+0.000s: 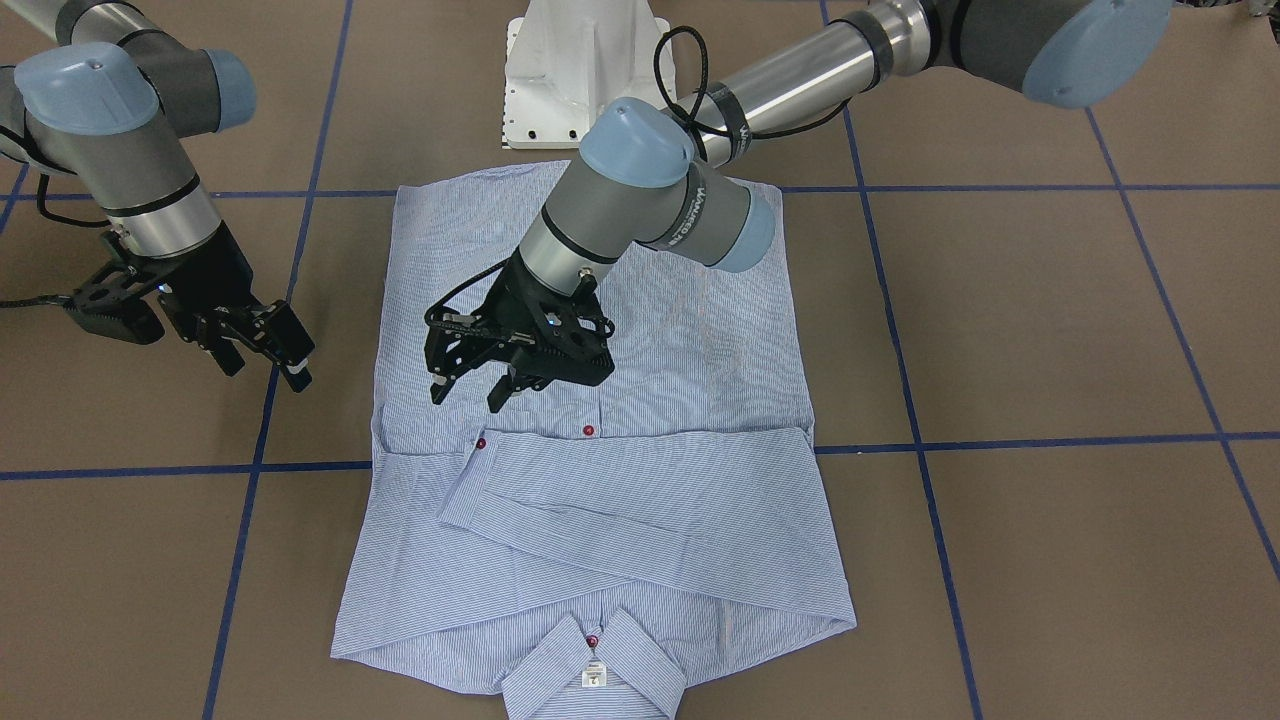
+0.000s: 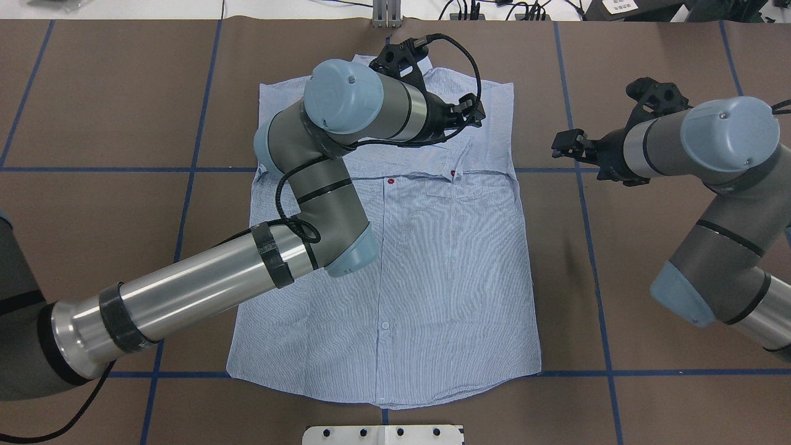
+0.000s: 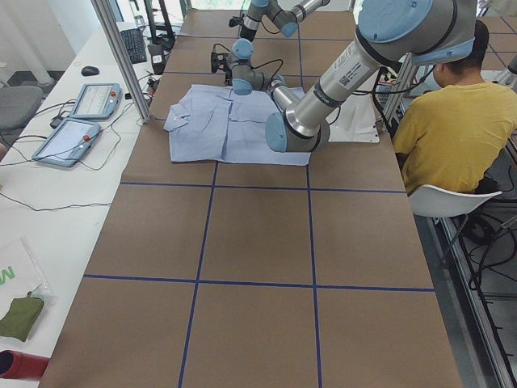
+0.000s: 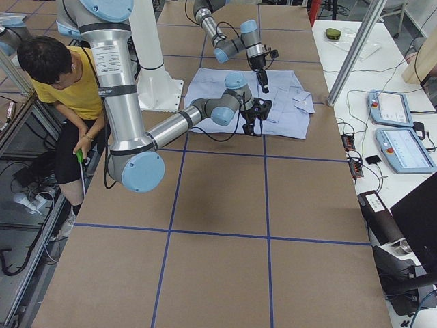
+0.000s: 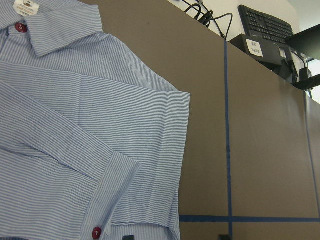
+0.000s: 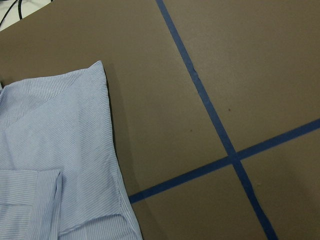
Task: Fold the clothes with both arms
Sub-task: 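Release the sleeve with the left gripper and move both grippers toward the hem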
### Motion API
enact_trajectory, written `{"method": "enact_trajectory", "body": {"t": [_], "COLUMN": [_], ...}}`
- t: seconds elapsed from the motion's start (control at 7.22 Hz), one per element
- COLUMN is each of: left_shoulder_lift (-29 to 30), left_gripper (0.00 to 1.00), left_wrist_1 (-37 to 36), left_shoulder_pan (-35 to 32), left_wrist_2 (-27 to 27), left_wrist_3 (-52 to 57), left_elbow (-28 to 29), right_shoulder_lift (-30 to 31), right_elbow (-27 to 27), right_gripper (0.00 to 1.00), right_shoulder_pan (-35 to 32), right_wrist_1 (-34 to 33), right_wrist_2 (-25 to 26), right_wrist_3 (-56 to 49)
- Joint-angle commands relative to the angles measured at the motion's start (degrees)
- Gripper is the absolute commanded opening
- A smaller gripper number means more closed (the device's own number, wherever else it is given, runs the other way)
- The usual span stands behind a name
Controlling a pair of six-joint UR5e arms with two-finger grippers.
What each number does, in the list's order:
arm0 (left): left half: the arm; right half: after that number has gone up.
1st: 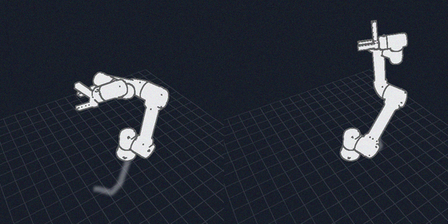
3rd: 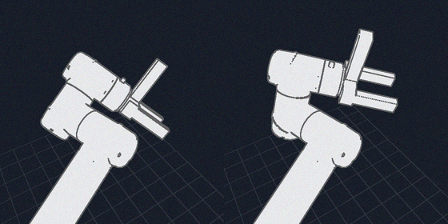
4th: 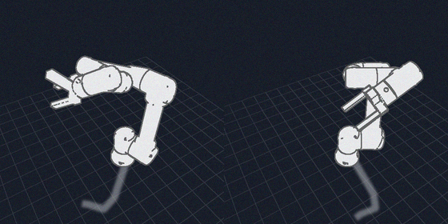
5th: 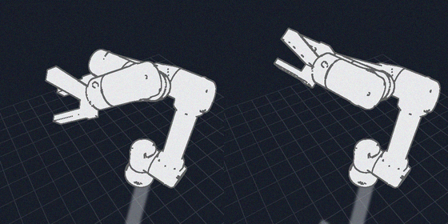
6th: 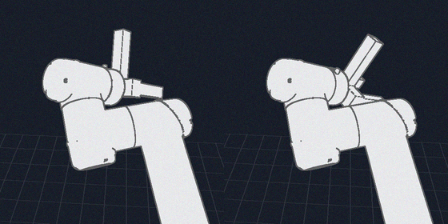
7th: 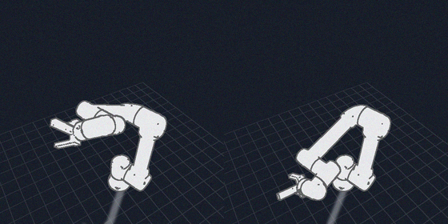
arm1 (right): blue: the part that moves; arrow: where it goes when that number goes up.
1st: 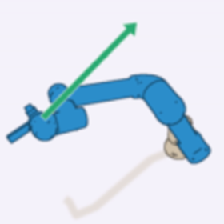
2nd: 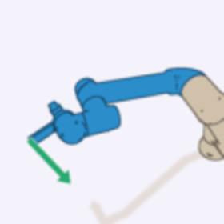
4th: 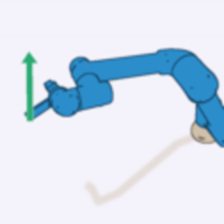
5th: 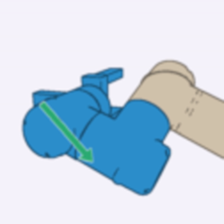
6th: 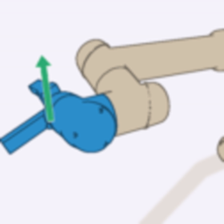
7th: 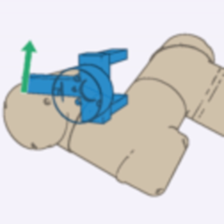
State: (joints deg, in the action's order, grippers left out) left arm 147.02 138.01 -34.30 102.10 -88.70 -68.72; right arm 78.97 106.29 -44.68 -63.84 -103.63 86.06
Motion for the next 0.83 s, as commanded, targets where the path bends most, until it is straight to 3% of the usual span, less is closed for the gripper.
{"method": "enact_trajectory", "body": {"t": [0.0,0.14,0.42,0.69], "left_shoulder_lift": [-10.64,-14.01,-20.42,-26.33], "left_gripper": [0.98,0.97,0.96,0.95], "left_wrist_1": [-0.38,-0.38,-0.2,0.15], "left_shoulder_pan": [-0.33,-1.11,-3.75,-3.67], "left_wrist_2": [0.11,0.64,6.15,6.44], "left_wrist_3": [-0.43,-0.08,0.45,1.24], "left_elbow": [-12.6,-15.8,-19.94,-24.6], "right_shoulder_lift": [1.88,3.02,6.09,10.38], "right_elbow": [4.34,7.41,11.46,14.72], "right_gripper": [1.0,1.0,1.0,0.98], "right_shoulder_pan": [6.06,10.89,26.06,32.35], "right_wrist_1": [0.03,-0.23,-0.67,-0.68], "right_wrist_2": [0.53,1.84,16.28,17.84], "right_wrist_3": [10.03,16.53,28.58,35.91]}}
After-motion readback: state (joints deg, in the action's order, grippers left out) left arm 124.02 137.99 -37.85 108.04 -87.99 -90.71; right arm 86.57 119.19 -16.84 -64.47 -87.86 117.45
